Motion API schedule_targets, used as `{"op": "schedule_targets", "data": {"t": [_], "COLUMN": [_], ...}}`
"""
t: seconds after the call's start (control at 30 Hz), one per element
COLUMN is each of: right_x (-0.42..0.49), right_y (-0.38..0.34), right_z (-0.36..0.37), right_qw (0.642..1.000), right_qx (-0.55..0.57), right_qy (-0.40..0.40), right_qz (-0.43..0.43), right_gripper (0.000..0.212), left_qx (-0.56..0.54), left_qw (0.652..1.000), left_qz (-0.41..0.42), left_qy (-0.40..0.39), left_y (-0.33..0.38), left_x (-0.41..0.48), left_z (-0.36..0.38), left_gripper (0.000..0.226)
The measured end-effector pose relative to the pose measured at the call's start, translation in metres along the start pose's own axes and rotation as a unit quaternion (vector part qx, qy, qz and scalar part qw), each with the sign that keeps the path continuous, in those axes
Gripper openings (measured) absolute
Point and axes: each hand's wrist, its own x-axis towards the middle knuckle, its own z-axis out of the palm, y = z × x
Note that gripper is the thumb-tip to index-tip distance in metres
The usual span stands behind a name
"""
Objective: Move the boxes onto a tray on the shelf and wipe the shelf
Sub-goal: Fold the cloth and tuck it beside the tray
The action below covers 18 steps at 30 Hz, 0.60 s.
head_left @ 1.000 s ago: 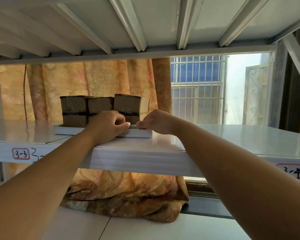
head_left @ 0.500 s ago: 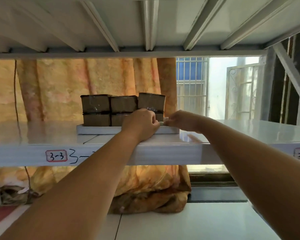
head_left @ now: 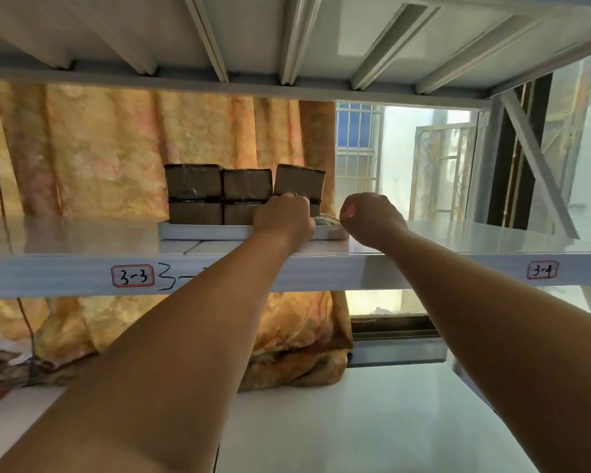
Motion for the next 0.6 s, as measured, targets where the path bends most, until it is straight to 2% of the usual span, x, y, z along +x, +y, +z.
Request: {"op": "schedule_targets", "data": {"t": [0.17, 0.37, 0.5, 0.6], "right_x": [0.006, 0.004, -0.002, -0.006], "right_y": [0.005, 0.0, -0.006, -0.006], "right_z": [-0.012, -0.017, -0.026, -0.027], "right_qw": [0.998, 0.986, 0.976, 0.969], "right_qx": [-0.036, -0.09, -0.093, -0.08], "right_qy": [-0.039, -0.142, -0.184, -0.22], "right_qz": [0.02, -0.02, -0.066, -0.079], "right_gripper": [0.026, 0.041, 0.044, 0.047], "left_qx": [0.073, 0.029, 0.052, 0.078], "left_qw": [0.995, 0.984, 0.965, 0.938], "left_qz": [-0.011, -0.124, -0.169, -0.18], "left_qy": [-0.06, -0.122, -0.196, -0.287], "left_y": [0.013, 0.02, 0.027, 0.038], "left_x": [-0.005, -0.017, -0.021, -0.021], "left_z": [-0.011, -0.025, -0.037, -0.044], "left_gripper": [0.03, 0.053, 0.061, 0.064]}}
